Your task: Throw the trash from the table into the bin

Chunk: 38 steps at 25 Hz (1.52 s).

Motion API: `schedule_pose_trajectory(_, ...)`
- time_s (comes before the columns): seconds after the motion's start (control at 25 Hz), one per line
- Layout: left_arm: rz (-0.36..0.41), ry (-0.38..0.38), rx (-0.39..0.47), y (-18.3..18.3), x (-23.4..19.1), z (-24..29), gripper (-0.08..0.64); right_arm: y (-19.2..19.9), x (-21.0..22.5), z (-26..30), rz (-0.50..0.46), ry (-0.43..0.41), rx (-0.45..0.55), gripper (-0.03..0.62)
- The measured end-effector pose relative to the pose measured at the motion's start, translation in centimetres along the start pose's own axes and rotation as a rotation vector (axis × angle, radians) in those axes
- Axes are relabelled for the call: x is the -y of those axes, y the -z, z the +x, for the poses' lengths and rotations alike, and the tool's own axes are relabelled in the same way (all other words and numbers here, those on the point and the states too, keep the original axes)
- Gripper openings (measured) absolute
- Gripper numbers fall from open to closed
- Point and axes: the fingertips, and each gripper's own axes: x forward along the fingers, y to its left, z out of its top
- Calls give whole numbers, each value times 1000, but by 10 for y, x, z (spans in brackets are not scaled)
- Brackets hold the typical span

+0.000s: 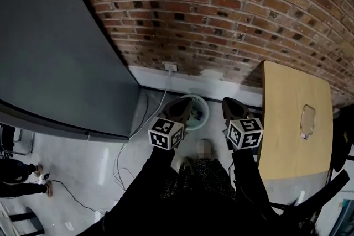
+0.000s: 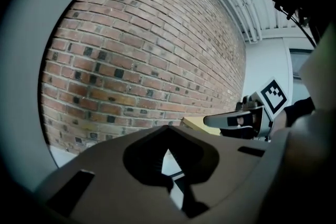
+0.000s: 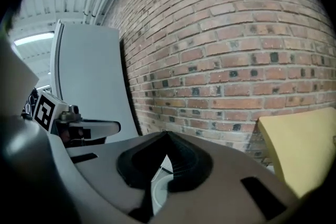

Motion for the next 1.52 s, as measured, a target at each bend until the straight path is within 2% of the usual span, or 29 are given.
schedule_pose_trajectory(0.24,47,89,-4,-13,37,17,5,-19,34,-48,15,124,66,11)
schedule_pose_trajectory(0.48,73,198,2,-23,85,40,5,-23,78,-104,47,288,121,11)
schedule_pose_trajectory(0.64,92,263,-10,-22,119,57,5,-24,109,-140,62,366,148,11)
schedule_pose_trajectory(1.2,127,410,-43,-15,245,122,5,4,214,-255,137,539,180,11)
schedule_pose_trajectory(1.52,140,447,-67,-4,289,146,5,27,265,-304,168,637,171,11)
